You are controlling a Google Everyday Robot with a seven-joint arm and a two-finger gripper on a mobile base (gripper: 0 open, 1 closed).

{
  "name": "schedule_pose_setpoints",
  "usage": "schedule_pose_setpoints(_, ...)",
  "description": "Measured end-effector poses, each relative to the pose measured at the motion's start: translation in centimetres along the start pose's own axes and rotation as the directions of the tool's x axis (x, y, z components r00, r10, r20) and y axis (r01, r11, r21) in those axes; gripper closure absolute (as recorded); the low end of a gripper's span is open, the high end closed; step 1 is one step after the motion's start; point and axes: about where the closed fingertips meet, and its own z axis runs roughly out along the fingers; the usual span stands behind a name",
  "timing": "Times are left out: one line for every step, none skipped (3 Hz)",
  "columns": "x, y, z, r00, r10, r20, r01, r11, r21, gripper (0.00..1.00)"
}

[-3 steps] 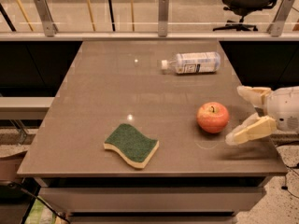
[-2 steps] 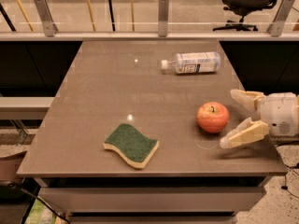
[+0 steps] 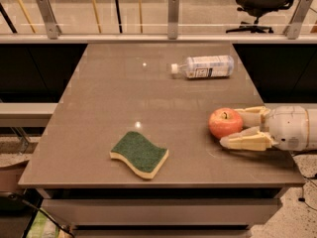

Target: Pick apple

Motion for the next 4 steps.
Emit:
schedule_pose_setpoints(-0.1, 0.1, 0.2, 1.000, -0.002, 0.000, 0.002, 1.0000, -0.003, 0.64)
schedule_pose_setpoints(-0.2, 0.1, 0.4, 1.000, -0.004, 0.000, 0.004, 1.0000, -0.008, 0.88)
schedule_pose_setpoints(-0.4, 0.2, 0.6, 1.000, -0.006, 0.002, 0.006, 0.9999, -0.013, 1.00)
schedule_pose_setpoints(-1.7, 0.1, 0.7, 1.000, -0.004, 0.006, 0.004, 0.9998, -0.019, 1.00)
